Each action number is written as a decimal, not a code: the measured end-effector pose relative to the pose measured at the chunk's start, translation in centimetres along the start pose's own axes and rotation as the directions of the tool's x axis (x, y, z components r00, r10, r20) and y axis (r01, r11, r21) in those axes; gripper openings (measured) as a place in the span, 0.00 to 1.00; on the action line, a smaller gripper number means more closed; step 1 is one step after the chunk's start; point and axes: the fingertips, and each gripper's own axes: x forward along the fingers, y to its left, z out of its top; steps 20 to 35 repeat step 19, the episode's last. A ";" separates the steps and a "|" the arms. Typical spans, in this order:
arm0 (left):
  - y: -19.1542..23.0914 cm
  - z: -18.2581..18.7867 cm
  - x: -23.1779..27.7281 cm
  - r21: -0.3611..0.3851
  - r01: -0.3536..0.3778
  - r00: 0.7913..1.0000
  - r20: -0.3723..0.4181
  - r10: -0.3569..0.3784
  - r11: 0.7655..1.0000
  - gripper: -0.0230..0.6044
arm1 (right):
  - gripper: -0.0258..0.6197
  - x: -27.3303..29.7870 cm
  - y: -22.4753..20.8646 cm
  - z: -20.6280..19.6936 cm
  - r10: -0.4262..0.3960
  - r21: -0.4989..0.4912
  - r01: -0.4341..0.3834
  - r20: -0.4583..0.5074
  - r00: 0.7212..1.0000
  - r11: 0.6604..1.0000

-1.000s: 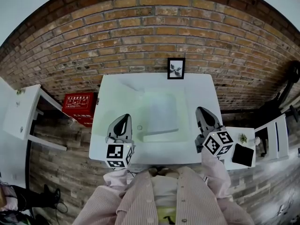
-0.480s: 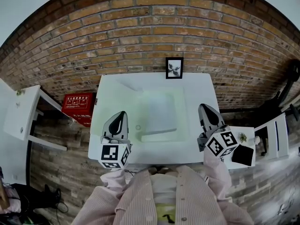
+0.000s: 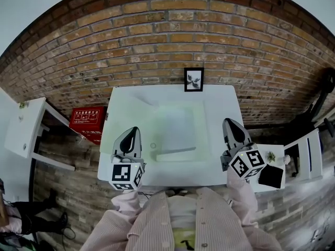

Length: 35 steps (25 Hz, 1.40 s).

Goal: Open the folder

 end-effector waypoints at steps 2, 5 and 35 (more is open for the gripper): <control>0.0 -0.1 0.1 -0.001 -0.002 1.000 -0.003 0.002 1.000 0.03 | 0.04 0.0 -0.1 0.1 0.002 -0.005 -0.002 0.002 1.000 1.000; -0.1 -0.2 0.3 0.000 -0.003 1.000 -0.007 0.003 1.000 0.03 | 0.04 0.1 -0.3 0.1 0.001 -0.011 -0.001 0.003 1.000 1.000; 0.0 -1.0 0.8 0.001 -0.010 0.999 -0.033 0.010 1.000 0.03 | 0.04 0.6 -0.4 -0.4 -0.006 -0.022 0.005 -0.023 1.000 1.000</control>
